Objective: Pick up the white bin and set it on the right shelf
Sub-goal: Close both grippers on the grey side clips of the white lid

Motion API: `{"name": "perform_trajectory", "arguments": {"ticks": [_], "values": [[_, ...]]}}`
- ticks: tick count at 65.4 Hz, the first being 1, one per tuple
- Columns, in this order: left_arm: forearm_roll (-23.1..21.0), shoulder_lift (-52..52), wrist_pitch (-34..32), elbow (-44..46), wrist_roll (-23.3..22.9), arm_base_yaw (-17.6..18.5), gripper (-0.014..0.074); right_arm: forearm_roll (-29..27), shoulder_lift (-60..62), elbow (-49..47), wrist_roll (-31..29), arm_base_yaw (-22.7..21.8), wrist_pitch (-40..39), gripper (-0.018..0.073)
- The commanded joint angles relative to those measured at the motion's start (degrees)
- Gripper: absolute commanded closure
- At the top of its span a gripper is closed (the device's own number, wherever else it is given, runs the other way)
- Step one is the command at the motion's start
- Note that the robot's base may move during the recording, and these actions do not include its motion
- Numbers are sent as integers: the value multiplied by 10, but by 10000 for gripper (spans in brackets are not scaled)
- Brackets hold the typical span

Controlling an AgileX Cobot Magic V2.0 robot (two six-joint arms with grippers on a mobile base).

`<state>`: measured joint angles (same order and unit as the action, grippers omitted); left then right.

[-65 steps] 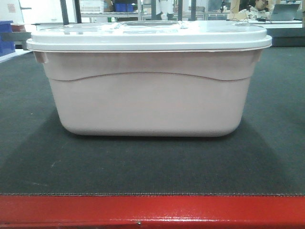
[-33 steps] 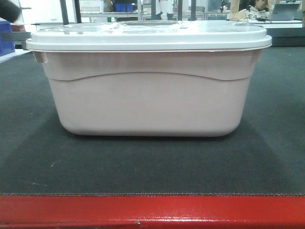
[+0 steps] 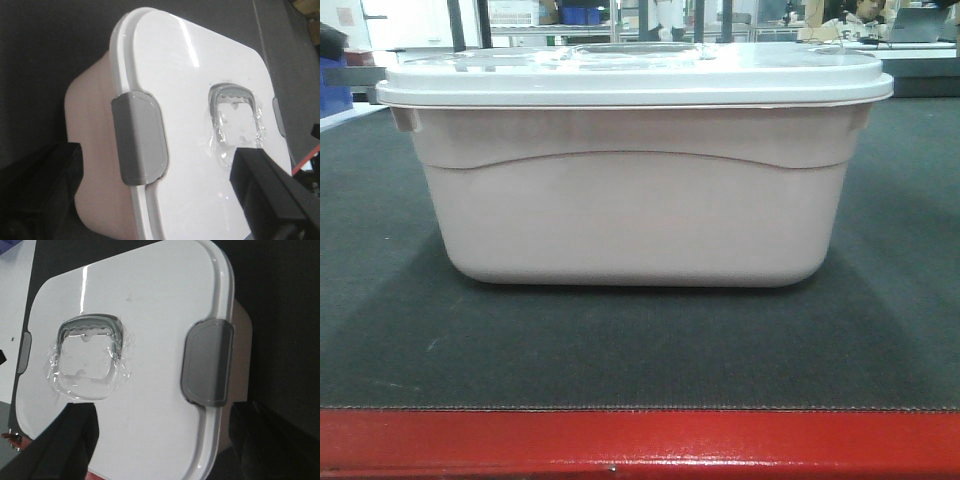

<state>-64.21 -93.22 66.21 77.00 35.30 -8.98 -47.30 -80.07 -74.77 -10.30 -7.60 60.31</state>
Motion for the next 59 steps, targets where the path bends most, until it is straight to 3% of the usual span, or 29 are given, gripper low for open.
{"name": "perform_trajectory", "arguments": {"ticks": [1, 9, 14, 29, 59], "values": [[-71, 4, 23, 19, 15, 4, 99, -104, 3, -23, -68, -47, 53, -76], [-85, -20, 26, 19, 22, 4, 99, -211, -33, -23, -153, -98, 107, -76], [-97, -30, 24, 19, 29, 4, 102, -250, -56, -23, -196, -104, 120, -76], [-115, -48, -3, 19, 56, 24, 102, -252, -118, -23, -248, -80, 127, -76], [-124, -53, -38, 19, 60, 57, 102, -255, -155, -23, -282, -57, 92, -76]]}}
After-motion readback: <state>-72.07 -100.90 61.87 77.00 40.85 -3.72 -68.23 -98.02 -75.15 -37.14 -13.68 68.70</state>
